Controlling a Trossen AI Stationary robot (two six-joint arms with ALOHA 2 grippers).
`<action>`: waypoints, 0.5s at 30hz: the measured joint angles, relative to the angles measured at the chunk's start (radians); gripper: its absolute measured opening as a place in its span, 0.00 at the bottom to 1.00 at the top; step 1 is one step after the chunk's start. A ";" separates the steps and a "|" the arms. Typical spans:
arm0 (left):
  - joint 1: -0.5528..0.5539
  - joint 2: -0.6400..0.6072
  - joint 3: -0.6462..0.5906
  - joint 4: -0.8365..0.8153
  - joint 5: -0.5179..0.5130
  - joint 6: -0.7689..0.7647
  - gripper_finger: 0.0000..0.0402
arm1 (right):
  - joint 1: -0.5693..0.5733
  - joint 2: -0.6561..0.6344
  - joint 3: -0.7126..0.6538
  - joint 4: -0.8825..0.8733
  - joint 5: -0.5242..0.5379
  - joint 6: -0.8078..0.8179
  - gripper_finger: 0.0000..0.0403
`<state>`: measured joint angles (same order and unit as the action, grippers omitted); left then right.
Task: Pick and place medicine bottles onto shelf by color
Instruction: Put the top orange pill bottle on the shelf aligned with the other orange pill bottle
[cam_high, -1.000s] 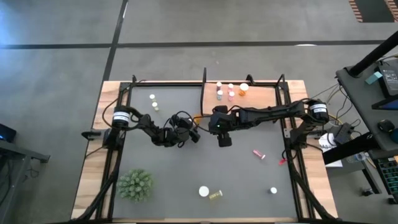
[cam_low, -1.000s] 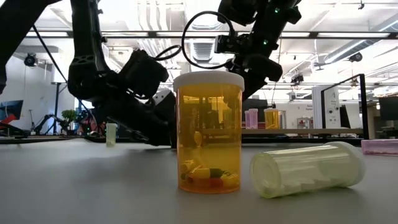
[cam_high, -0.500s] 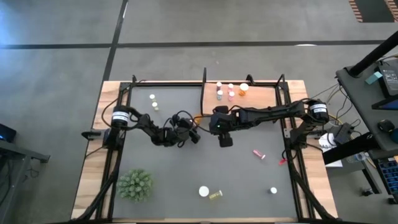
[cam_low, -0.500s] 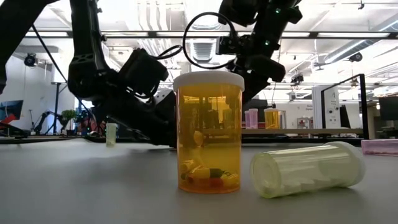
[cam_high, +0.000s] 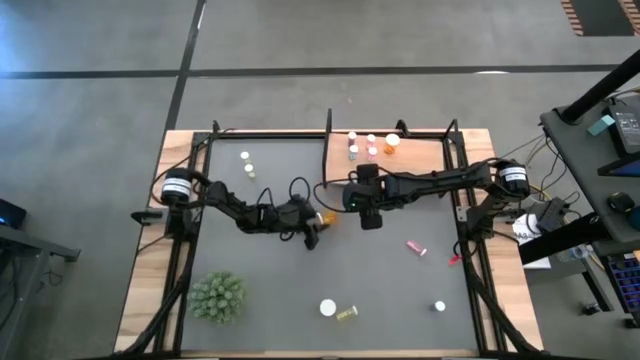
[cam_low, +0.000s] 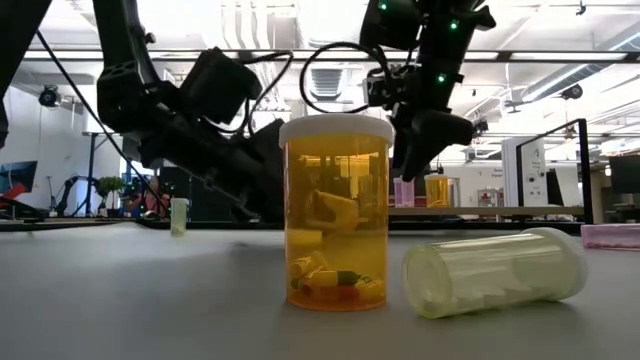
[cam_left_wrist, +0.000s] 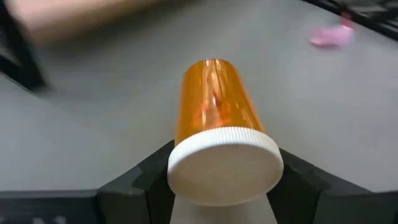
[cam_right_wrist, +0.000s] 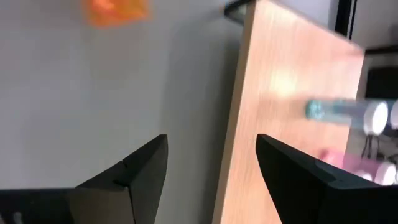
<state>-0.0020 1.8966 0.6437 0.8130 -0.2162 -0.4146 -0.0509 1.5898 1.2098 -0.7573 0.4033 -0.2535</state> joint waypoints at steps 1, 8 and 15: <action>-0.003 0.000 0.000 -0.020 0.028 -0.021 0.46 | 0.000 0.000 0.000 -0.012 0.001 0.013 0.58; -0.033 -0.004 0.001 -0.098 0.040 -0.101 0.47 | 0.003 0.000 -0.011 -0.029 0.001 0.110 0.58; -0.043 -0.004 0.008 -0.110 0.046 -0.103 0.47 | 0.010 0.000 -0.023 -0.029 0.000 0.157 0.58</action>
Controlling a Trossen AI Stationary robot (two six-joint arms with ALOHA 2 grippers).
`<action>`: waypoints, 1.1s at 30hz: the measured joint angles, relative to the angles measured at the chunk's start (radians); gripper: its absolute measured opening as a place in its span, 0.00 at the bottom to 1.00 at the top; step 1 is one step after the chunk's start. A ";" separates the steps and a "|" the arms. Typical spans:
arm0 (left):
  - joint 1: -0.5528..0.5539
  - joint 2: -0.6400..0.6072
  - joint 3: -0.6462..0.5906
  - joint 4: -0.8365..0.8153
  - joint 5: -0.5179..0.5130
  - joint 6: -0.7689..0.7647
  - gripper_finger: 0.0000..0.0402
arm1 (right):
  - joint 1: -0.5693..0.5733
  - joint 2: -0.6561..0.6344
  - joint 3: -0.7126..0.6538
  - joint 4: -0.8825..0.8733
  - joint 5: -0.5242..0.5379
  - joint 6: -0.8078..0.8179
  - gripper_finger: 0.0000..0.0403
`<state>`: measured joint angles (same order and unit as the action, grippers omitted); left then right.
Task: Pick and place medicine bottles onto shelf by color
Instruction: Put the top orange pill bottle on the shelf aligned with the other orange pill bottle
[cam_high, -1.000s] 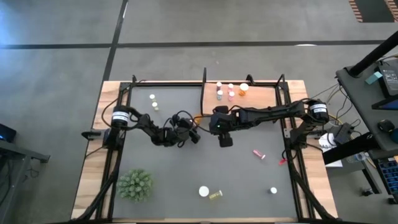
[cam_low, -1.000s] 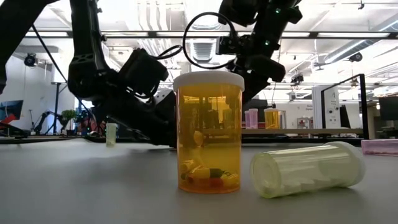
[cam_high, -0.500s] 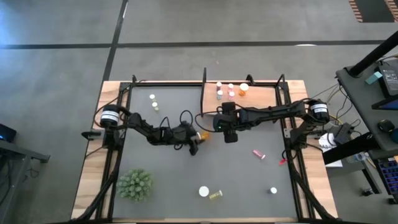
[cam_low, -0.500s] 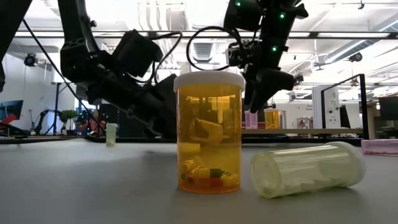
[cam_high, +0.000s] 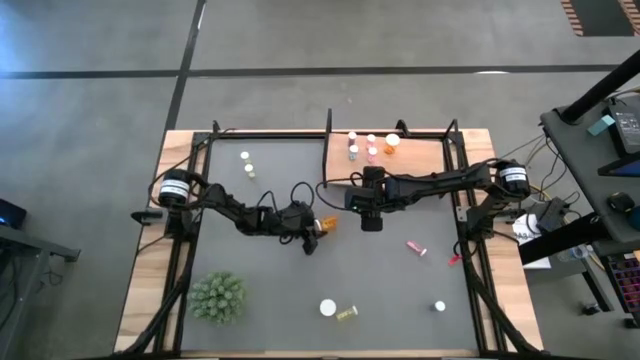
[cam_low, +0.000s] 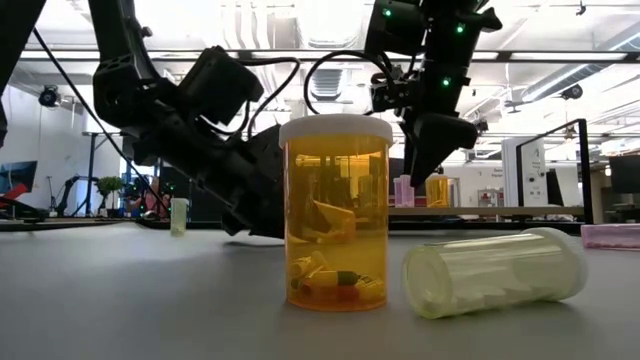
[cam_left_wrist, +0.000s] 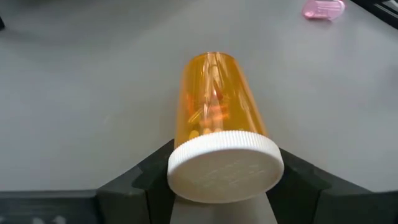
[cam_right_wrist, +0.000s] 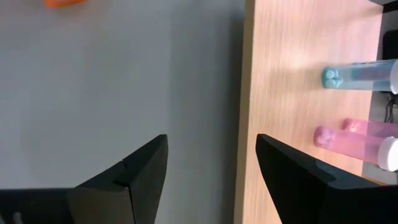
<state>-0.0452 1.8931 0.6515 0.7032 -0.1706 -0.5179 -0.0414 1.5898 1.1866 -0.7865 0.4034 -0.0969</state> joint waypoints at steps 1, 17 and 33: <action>0.000 0.000 0.003 -0.002 0.002 0.000 0.47 | 0.000 0.000 0.000 -0.001 0.000 0.001 0.58; 0.000 -0.108 0.031 -0.217 0.178 -0.140 0.47 | 0.002 0.000 0.013 -0.052 -0.002 0.005 0.58; -0.003 -0.457 0.221 -1.228 0.359 -0.401 0.47 | 0.005 -0.018 0.013 -0.068 -0.014 0.021 0.58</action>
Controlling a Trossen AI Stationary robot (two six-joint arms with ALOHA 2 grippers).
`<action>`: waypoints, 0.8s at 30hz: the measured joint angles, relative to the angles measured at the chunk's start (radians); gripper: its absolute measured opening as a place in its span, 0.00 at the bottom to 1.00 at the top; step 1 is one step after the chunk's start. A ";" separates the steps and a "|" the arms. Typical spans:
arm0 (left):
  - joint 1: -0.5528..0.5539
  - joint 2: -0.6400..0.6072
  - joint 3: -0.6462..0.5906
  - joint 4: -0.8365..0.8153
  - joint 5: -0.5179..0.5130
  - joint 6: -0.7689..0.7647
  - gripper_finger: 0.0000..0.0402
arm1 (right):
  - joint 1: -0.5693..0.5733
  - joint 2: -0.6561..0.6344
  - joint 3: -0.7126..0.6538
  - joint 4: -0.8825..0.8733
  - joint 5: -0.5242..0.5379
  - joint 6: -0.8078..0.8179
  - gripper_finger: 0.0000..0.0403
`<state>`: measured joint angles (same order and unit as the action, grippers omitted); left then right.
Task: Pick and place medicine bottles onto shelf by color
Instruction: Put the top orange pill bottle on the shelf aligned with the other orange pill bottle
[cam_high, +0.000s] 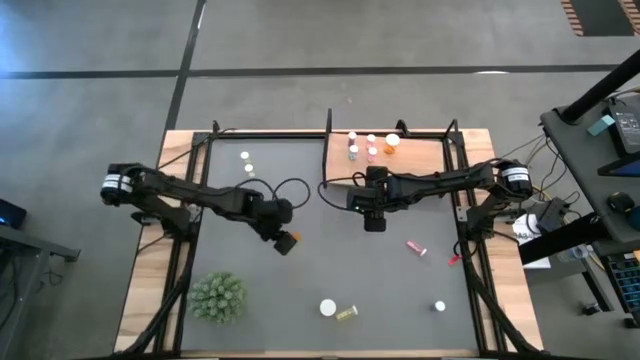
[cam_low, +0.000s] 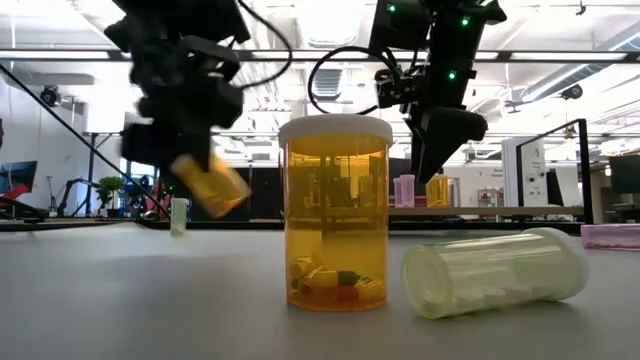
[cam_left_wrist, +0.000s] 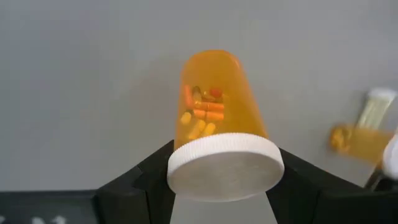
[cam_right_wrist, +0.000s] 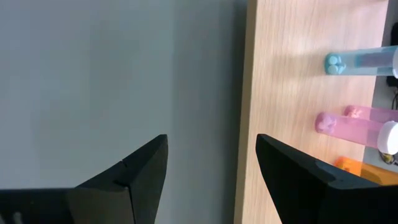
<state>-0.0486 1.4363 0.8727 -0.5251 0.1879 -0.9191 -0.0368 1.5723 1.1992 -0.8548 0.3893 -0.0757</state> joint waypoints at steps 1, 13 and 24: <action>0.000 0.000 0.006 -0.049 0.027 -0.026 0.47 | 0.000 0.000 0.000 -0.001 0.000 0.000 0.58; 0.001 0.085 0.014 -0.272 0.352 -0.175 0.47 | 0.000 0.000 0.001 -0.001 0.004 -0.014 0.58; 0.001 0.141 0.033 -0.261 0.379 -0.142 0.47 | 0.000 -0.001 -0.002 -0.001 0.004 -0.030 0.58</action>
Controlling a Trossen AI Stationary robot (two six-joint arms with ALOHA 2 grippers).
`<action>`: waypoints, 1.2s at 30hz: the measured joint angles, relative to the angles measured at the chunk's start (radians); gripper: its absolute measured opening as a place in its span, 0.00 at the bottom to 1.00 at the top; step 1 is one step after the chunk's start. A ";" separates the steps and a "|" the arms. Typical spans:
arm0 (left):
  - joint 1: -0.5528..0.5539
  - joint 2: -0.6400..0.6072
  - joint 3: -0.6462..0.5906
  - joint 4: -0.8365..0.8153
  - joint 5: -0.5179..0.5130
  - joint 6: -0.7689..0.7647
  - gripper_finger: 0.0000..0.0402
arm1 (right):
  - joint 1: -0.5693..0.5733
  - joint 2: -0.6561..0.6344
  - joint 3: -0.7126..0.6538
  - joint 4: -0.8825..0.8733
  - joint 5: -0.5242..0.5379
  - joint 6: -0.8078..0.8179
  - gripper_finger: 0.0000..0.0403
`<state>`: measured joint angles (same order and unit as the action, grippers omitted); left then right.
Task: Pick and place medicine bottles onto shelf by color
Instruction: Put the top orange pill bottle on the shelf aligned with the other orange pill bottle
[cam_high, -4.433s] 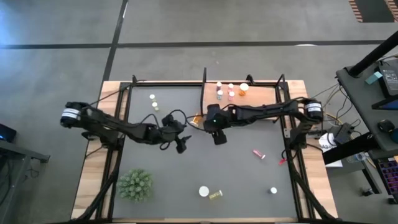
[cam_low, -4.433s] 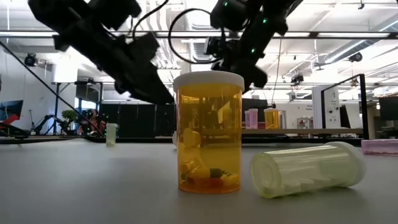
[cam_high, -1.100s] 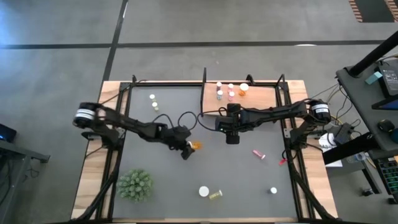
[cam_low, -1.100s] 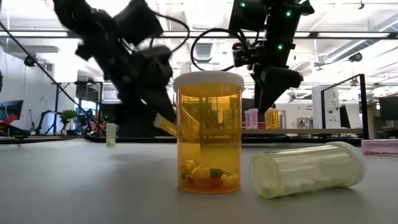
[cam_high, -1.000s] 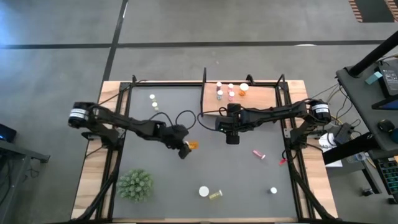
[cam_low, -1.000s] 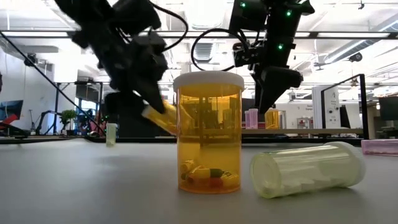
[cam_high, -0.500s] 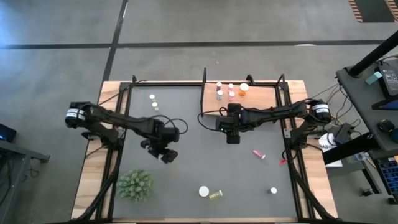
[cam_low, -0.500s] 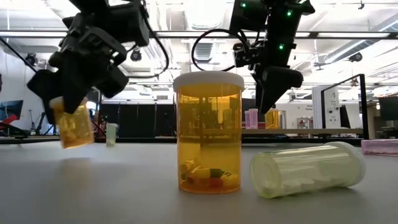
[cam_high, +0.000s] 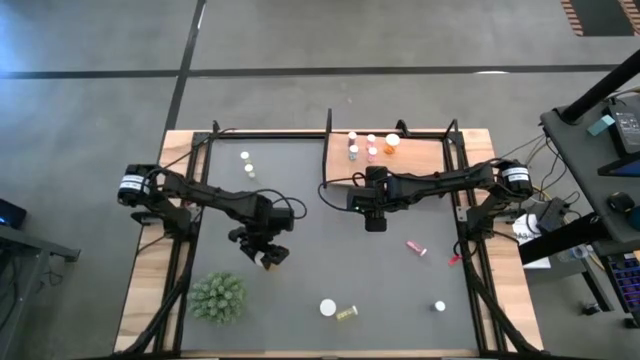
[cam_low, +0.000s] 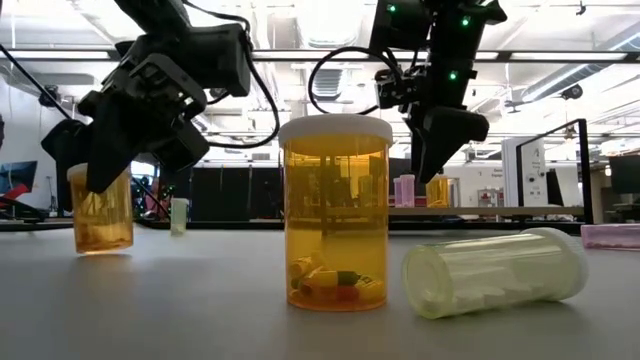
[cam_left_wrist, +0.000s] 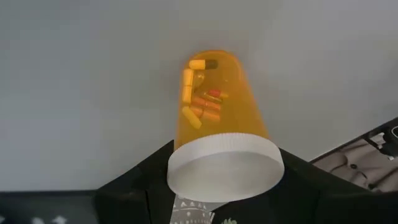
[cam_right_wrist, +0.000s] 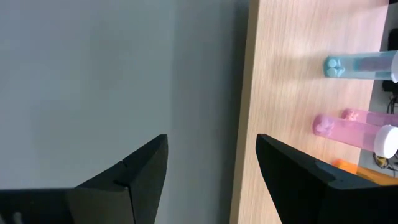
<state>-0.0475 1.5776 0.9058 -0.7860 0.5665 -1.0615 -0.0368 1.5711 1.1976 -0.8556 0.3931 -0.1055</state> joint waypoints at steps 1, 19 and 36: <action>0.000 -0.001 0.000 0.002 0.000 0.000 0.47 | 0.000 0.000 0.000 0.000 0.000 0.000 0.58; 0.002 -0.003 0.000 0.101 -0.027 0.020 0.47 | 0.000 0.000 0.003 0.002 0.000 -0.009 0.58; 0.002 -0.003 -0.002 0.098 -0.033 -0.111 0.47 | 0.000 0.000 0.006 0.035 0.000 0.001 0.58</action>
<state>-0.0452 1.5742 0.9043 -0.6879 0.5337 -1.1723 -0.0368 1.5711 1.2037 -0.8206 0.3931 -0.1049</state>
